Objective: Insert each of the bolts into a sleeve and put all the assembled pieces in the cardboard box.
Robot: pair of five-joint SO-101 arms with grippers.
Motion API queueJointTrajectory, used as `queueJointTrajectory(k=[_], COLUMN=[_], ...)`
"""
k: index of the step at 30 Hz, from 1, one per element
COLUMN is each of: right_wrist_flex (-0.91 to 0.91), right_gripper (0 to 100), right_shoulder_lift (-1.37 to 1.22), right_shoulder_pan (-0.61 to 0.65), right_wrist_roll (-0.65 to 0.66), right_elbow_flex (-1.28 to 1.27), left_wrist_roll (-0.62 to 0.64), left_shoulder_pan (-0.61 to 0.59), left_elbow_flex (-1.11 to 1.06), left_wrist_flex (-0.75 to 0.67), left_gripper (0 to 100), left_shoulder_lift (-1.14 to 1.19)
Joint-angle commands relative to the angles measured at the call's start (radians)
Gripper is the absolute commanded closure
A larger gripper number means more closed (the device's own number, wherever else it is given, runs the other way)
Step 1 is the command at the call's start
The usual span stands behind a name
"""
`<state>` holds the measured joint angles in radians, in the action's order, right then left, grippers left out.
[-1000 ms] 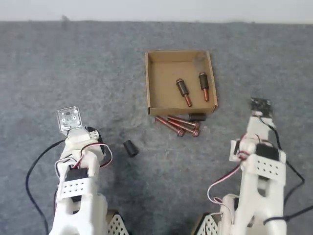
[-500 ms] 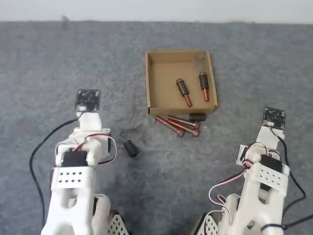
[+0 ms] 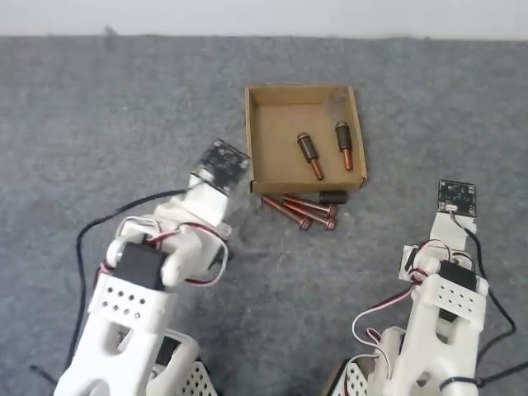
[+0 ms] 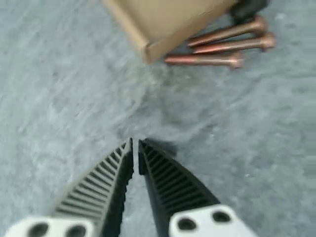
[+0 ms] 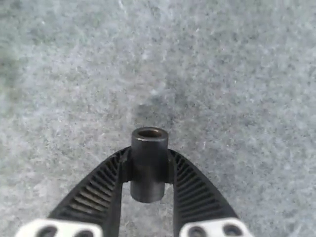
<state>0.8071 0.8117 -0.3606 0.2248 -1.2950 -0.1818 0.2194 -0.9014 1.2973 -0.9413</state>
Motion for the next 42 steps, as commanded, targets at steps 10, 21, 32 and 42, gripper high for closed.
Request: queueJointTrajectory(k=[10,21,32,42], right_wrist_flex=[-0.012,-0.019,-0.044,-0.045], right_gripper=[98.9,98.9,98.9,98.9], right_shoulder_lift=[0.027,0.031,0.027,0.027], right_shoulder_pan=[-0.013,-0.008,-0.007,-0.007], right_wrist_roll=[0.018,0.068,0.072,0.072], right_elbow_flex=[0.006,-0.015,-0.018,-0.018], left_wrist_roll=[-0.468,-0.582,-0.594,-0.598], left_shoulder_pan=[0.364,0.408,0.405,0.381], left_elbow_flex=[0.065,0.111,0.266,0.486], left_wrist_flex=[-0.005,-0.187,-0.186,-0.189], left_gripper=[99,95,91,91], left_shoulder_lift=[0.305,0.376,0.580,0.937])
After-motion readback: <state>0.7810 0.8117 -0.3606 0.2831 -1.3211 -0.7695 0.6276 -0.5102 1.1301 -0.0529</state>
